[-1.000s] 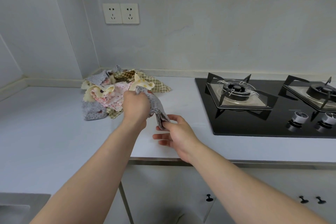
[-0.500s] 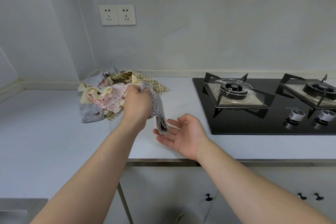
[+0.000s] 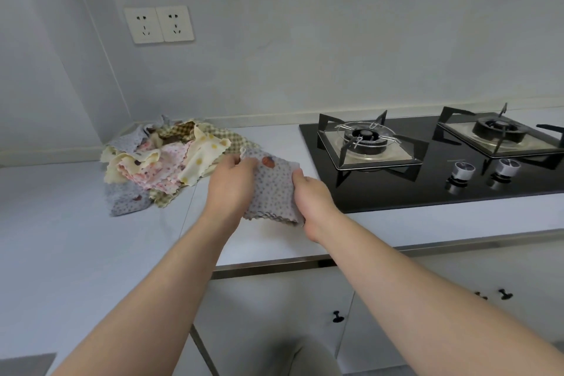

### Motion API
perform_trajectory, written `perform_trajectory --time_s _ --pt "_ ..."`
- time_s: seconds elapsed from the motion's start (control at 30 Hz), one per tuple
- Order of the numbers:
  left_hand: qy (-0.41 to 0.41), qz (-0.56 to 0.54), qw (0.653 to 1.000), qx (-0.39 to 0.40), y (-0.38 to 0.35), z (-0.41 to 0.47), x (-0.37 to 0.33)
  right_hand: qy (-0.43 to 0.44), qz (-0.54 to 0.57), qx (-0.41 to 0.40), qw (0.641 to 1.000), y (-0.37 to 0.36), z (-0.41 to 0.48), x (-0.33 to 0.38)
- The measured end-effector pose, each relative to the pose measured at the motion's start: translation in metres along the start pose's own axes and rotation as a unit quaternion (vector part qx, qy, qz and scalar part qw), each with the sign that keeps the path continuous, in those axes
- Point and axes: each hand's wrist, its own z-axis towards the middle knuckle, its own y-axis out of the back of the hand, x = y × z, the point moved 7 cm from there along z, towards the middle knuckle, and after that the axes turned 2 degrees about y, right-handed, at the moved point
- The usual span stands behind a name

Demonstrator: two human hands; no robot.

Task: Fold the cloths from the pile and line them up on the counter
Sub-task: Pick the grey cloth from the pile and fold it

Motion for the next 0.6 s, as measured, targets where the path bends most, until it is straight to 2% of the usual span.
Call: perform_trajectory --time_s 0.1,0.23,0.4,0.6 --pt "0.051 -0.058 0.997 0.012 -0.008 -0.009 0.01 0.076 -0.076 -0.034 0.994 0.015 -0.009 0.01" --pt "-0.034 0.019 0.998 -0.044 -0.013 -0.024 0.004 0.111 -0.116 -0.043 0.986 0.031 -0.018 0.018" --pt "-0.113 0.083 0.989 -0.039 -0.037 -0.047 -0.011 0.139 -0.137 -0.085 0.977 0.062 -0.023 0.026" --pt "-0.134 0.1 0.985 -0.036 -0.089 -0.063 -0.011 0.178 -0.203 -0.164 0.949 0.128 -0.025 0.022"
